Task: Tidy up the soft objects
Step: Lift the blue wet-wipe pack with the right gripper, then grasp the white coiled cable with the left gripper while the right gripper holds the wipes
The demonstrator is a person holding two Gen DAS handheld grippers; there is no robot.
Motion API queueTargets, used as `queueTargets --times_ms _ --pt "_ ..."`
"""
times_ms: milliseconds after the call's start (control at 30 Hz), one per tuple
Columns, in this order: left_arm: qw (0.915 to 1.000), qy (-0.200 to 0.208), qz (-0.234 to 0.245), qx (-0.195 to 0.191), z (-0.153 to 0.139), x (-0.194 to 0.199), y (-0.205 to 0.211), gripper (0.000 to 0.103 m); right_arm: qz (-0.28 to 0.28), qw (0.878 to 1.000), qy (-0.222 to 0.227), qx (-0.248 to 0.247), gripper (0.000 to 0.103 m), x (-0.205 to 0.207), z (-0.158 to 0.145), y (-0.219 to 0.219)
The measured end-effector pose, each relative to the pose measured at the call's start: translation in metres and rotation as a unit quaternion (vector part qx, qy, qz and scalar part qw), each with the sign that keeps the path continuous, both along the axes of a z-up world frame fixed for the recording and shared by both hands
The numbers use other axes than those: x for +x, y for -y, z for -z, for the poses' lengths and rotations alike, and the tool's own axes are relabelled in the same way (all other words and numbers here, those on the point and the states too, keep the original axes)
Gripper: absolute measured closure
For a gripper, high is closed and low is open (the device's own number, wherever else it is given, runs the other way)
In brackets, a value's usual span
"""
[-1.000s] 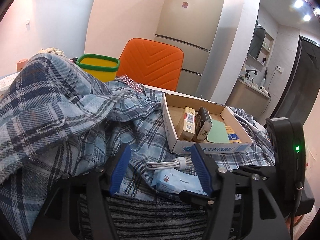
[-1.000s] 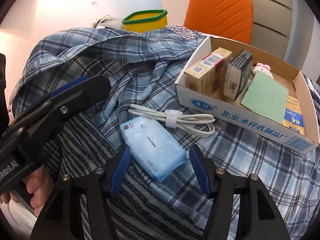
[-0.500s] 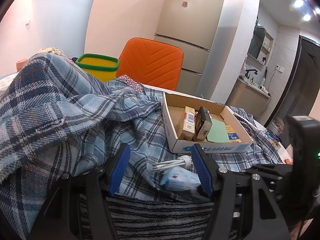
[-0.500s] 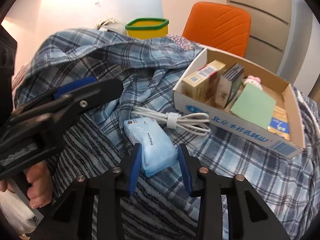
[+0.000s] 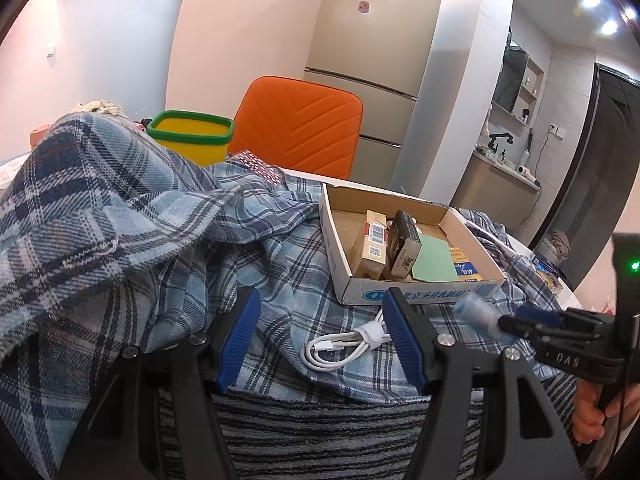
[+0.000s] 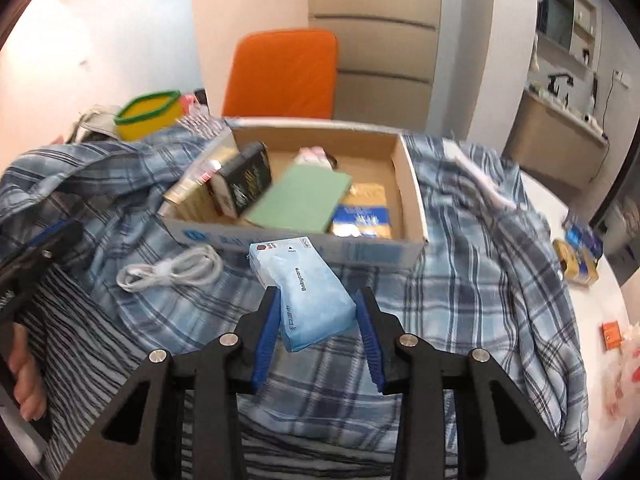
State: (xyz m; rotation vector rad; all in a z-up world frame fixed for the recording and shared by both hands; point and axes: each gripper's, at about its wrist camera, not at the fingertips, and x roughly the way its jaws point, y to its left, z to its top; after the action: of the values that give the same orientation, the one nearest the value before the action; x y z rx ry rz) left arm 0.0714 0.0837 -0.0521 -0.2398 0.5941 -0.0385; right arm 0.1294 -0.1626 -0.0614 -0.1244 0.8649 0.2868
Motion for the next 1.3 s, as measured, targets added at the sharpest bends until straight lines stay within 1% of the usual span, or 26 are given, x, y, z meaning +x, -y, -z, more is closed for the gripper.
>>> queueTargets --times_ms 33,67,100,133,167,233,300,367,400,433,500,567,633,667,700,833,900,933,1000,1100,1167,1233,1300 --pt "1.0 -0.002 0.003 0.0 0.0 0.001 0.0 0.04 -0.01 1.0 -0.015 0.002 0.06 0.003 0.003 0.0" --pt "0.9999 -0.006 0.01 0.0 0.001 0.002 0.002 0.039 -0.02 0.999 -0.03 0.004 0.056 0.004 0.005 -0.001" --pt "0.9997 -0.009 0.022 0.001 0.002 0.003 0.004 0.039 -0.026 0.999 -0.036 0.006 0.043 0.007 0.006 -0.003" --pt "0.9994 -0.01 0.032 0.004 0.002 0.004 0.008 0.039 -0.032 0.999 -0.04 0.011 0.035 0.007 0.005 -0.002" --pt "0.9992 -0.008 0.036 0.01 0.001 0.003 0.011 0.039 -0.036 0.999 -0.032 0.02 0.03 0.006 0.001 0.0" --pt "0.999 -0.006 0.042 0.017 0.001 0.002 0.014 0.039 -0.037 0.999 -0.02 0.023 0.03 0.002 -0.005 0.0" --pt "0.999 -0.008 0.041 0.016 0.001 0.003 0.014 0.039 -0.047 0.999 -0.016 0.021 0.03 0.005 -0.01 0.0" --pt "0.9991 -0.01 0.04 0.012 0.002 0.003 0.012 0.039 -0.078 0.997 -0.017 0.009 0.03 0.014 -0.008 -0.007" --pt "0.999 -0.01 0.041 0.012 0.002 0.003 0.012 0.039 -0.1 0.995 -0.022 -0.003 0.03 0.017 -0.007 -0.01" --pt "0.9989 -0.011 0.043 0.013 0.002 0.004 0.013 0.039 -0.136 0.99 -0.031 -0.018 0.03 0.021 -0.004 -0.014" --pt "0.9986 -0.011 0.049 0.017 0.002 0.004 0.016 0.039 -0.17 0.984 -0.045 -0.023 0.03 0.028 0.001 -0.017" --pt "0.998 -0.013 0.057 0.023 0.003 0.005 0.02 0.039 -0.192 0.979 -0.068 -0.02 0.03 0.039 0.008 -0.016" --pt "0.9973 -0.018 0.065 0.03 0.004 0.006 0.024 0.039 -0.191 0.978 -0.082 -0.018 0.033 0.047 0.015 -0.015" --pt "0.9969 -0.021 0.068 0.033 0.004 0.007 0.025 0.039 -0.186 0.979 -0.088 -0.017 0.039 0.051 0.018 -0.014" --pt "0.9966 -0.024 0.071 0.036 0.005 0.008 0.027 0.039 -0.181 0.979 -0.092 -0.016 0.042 0.053 0.02 -0.013" --pt "0.9956 -0.031 0.078 0.042 0.007 0.01 0.03 0.039 -0.158 0.982 -0.105 -0.01 0.048 0.06 0.035 -0.01" --pt "0.9954 -0.034 0.078 0.044 0.008 0.011 0.03 0.039 -0.152 0.981 -0.118 -0.014 0.058 0.06 0.042 -0.012" --pt "0.9954 -0.036 0.078 0.044 0.008 0.012 0.03 0.039 -0.147 0.982 -0.114 -0.018 0.059 0.06 0.043 -0.012" --pt "0.9953 -0.039 0.077 0.044 0.008 0.014 0.03 0.039 -0.131 0.986 -0.099 -0.02 0.07 0.055 0.037 -0.01" --pt "0.9942 -0.049 0.076 0.059 0.008 0.017 0.033 0.039 -0.097 0.992 -0.073 0.029 0.073 0.045 0.016 0.002" --pt "0.9909 -0.065 0.08 0.086 0.008 0.022 0.04 0.039 -0.07 0.995 -0.033 0.06 0.073 0.03 -0.007 0.008" --pt "0.9843 -0.082 0.101 0.119 0.009 0.028 0.05 0.039 -0.056 0.995 0.002 0.085 0.073 0.016 -0.024 0.011" --pt "0.9734 -0.104 0.13 0.158 0.01 0.032 0.06 0.039 -0.055 0.993 0.02 0.104 0.073 0.007 -0.034 0.009"
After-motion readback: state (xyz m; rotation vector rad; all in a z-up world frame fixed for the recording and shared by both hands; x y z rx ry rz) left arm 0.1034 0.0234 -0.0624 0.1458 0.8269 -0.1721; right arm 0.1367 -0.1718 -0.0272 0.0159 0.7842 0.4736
